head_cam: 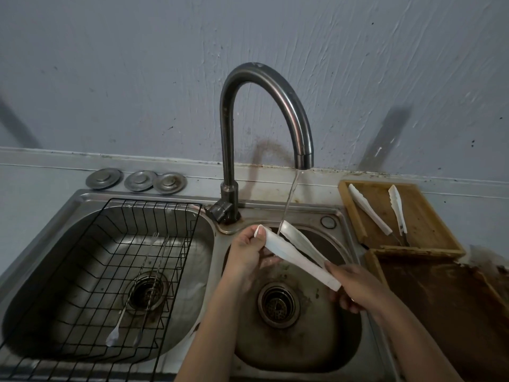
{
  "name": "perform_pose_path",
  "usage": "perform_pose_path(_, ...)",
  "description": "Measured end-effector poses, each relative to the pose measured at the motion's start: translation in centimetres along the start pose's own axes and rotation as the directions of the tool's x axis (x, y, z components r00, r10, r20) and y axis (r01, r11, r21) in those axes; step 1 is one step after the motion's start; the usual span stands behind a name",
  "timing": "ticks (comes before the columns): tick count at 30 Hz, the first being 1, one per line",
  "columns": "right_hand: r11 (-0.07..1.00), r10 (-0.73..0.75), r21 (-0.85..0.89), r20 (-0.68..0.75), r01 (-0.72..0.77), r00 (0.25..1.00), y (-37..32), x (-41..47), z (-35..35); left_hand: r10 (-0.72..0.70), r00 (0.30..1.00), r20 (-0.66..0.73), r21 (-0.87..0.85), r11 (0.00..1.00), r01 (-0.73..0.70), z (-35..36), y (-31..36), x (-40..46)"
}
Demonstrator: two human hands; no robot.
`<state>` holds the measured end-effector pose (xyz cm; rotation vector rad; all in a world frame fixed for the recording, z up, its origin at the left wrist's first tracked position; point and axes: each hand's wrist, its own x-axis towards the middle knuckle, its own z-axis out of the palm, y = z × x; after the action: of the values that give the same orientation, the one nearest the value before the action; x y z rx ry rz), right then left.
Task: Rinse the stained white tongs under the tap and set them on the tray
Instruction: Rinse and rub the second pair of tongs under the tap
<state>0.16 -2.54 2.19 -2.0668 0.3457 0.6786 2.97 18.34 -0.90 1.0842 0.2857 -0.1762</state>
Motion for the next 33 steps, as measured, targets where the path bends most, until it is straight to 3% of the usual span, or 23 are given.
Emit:
perform_pose_path(3,0.999,-0.043,-0.027,-0.132,0.040,0.990,0.1,0.6,-1.0,-0.047,0.998,0.048,-0.075,0.996,0.051,0.6,0.0,0.4)
perform_pose_path(6,0.957,-0.168,-0.275,-0.267,0.092,0.949,0.0,1.2,-1.3,-0.114,0.993,0.016,-0.146,0.982,0.116,1.0,-0.1,0.7)
perform_pose_path(8,0.938,-0.221,-0.328,-0.323,0.110,0.920,0.3,1.2,-1.0,-0.137,0.991,0.002,-0.167,0.976,0.136,1.1,-0.4,0.6)
perform_pose_path(11,0.947,-0.234,-0.292,-0.354,0.131,0.906,0.7,1.1,-0.6,-0.127,0.992,-0.026,-0.197,0.973,0.120,1.5,-0.6,0.4)
perform_pose_path(15,0.957,-0.251,-0.233,-0.377,0.171,0.892,0.6,1.0,-0.5,-0.077,0.997,-0.021,-0.067,0.995,0.075,1.9,-0.8,0.5)
perform_pose_path(19,0.951,-0.289,-0.226,-0.397,0.212,0.871,0.4,0.8,-0.2,-0.050,0.995,-0.081,-0.055,0.997,0.045,2.1,-0.9,0.9)
perform_pose_path(24,0.923,-0.370,-0.258,-0.400,0.284,0.839,0.3,0.5,0.3,0.091,0.988,-0.126,-0.026,0.995,-0.095,2.3,-0.3,0.9)
perform_pose_path(26,0.924,-0.374,-0.237,-0.393,0.301,0.840,0.3,0.7,0.5,0.141,0.977,-0.158,0.046,0.990,-0.135,2.2,-0.1,0.8)
perform_pose_path(29,0.930,-0.366,-0.195,-0.407,0.312,0.837,0.3,0.9,0.5,0.163,0.971,-0.176,0.325,0.940,-0.099,1.8,-0.2,0.8)
perform_pose_path(31,0.929,-0.368,-0.197,-0.422,0.312,0.828,0.3,1.1,0.2,0.097,0.979,-0.177,0.475,0.880,-0.002,1.5,-0.3,0.6)
perform_pose_path(33,0.931,-0.364,-0.202,-0.435,0.305,0.824,0.4,1.2,-0.2,-0.030,0.986,-0.162,0.498,0.860,0.108,1.5,-0.6,0.3)
